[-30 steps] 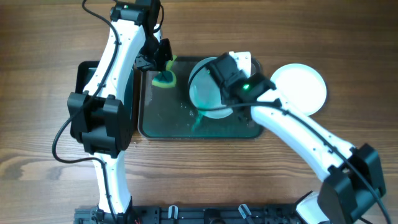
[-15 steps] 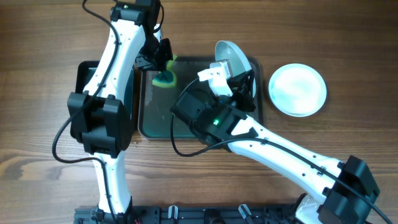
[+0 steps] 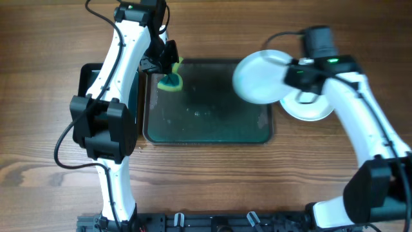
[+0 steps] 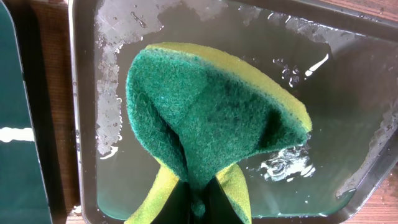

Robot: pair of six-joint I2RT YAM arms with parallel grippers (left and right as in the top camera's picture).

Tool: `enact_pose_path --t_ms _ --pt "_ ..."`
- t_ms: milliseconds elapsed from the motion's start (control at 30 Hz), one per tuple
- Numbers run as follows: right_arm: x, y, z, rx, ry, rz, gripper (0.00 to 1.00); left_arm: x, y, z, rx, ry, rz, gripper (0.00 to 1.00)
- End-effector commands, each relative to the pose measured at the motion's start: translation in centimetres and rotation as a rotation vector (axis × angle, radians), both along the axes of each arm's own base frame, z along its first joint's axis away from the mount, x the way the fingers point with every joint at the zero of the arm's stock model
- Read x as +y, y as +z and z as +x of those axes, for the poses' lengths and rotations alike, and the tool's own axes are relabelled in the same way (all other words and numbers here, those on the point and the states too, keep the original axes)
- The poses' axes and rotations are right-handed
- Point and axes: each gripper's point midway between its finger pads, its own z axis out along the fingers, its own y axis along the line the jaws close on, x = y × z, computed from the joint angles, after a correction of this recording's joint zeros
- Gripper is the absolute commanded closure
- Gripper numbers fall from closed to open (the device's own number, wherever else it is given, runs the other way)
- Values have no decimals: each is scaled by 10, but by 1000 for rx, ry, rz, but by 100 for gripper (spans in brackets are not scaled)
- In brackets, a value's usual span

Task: Clean dirty plates on tray and stack at the side

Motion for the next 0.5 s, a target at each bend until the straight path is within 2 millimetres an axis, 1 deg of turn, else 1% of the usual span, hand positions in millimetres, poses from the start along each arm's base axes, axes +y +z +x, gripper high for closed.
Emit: enact_pose_path --t_ms 0,67,100,133,167,200,233,267,333,367,400,433,467 --pt "-71 3 -12 6 -182 60 96 -3 4 3 -16 -23 -10 96" --pt "-118 -7 -28 33 -309 -2 96 -3 4 3 -17 -23 -10 96" --pt "-132 -14 -35 46 -353 -31 96 -3 4 3 -19 -23 -11 96" --pt "-136 -19 -38 49 -372 -41 96 -3 4 3 -19 -23 -11 96" --pt "-137 -29 -40 50 -383 -49 96 -3 4 4 -20 -23 -11 96" --pt "-136 -43 -45 60 -383 -51 96 -3 4 4 -21 -24 -10 96" --pt "-135 -50 -48 65 -383 -49 96 -3 4 4 -21 -24 -10 96" --pt "-131 -65 -52 69 -377 -35 96 -2 4 4 -22 -23 -2 96" --pt "-119 -77 -52 60 -341 20 96 1 3 5 -26 -21 15 96" --pt "-107 -81 -50 54 -275 61 80 4 3 6 -29 -19 32 96" --pt "-100 -80 -47 46 -236 78 59 11 2 7 -34 -14 64 96" --pt "-89 -76 -41 31 -164 113 46 21 3 8 -39 -3 103 96" --pt "-81 -70 -38 28 -134 142 32 34 5 8 -36 12 123 96"
